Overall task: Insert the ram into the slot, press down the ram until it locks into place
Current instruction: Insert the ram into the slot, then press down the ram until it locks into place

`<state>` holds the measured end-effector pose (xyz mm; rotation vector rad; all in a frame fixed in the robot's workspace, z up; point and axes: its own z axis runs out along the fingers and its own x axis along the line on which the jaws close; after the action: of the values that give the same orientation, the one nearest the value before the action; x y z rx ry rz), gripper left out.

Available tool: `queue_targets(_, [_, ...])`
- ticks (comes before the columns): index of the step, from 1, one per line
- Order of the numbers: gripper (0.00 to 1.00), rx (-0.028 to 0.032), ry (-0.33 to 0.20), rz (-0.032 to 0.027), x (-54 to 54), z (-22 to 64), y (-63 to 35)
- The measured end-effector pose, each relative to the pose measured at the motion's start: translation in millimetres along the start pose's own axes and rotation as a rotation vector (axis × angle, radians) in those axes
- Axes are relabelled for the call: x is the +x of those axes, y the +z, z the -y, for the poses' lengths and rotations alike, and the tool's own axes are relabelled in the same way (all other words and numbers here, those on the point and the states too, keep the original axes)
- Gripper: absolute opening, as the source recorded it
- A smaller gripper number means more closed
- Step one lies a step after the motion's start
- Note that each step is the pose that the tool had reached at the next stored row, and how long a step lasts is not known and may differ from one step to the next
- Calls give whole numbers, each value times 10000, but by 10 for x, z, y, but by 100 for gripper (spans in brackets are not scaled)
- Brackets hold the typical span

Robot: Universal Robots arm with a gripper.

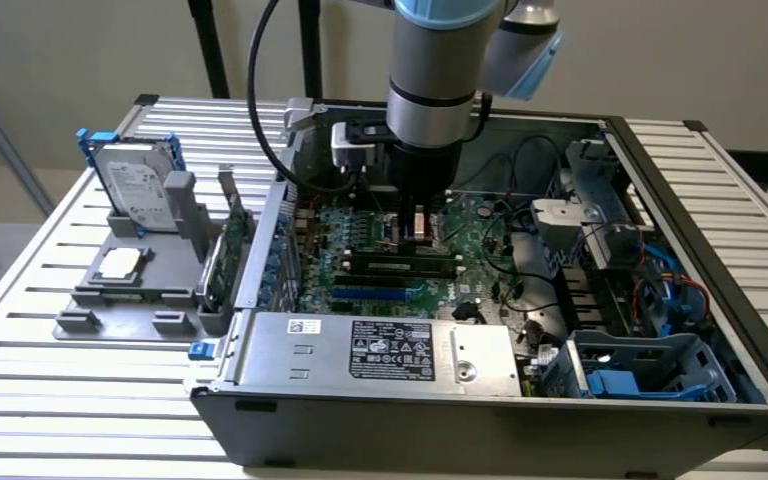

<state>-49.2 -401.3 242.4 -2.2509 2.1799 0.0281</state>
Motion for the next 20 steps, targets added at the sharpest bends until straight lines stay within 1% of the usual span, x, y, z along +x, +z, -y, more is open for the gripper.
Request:
queue_targets(15, [11, 0, 1, -1, 1, -4, 1])
queue_targets(20, [11, -8, 6, 1, -10, -1, 62])
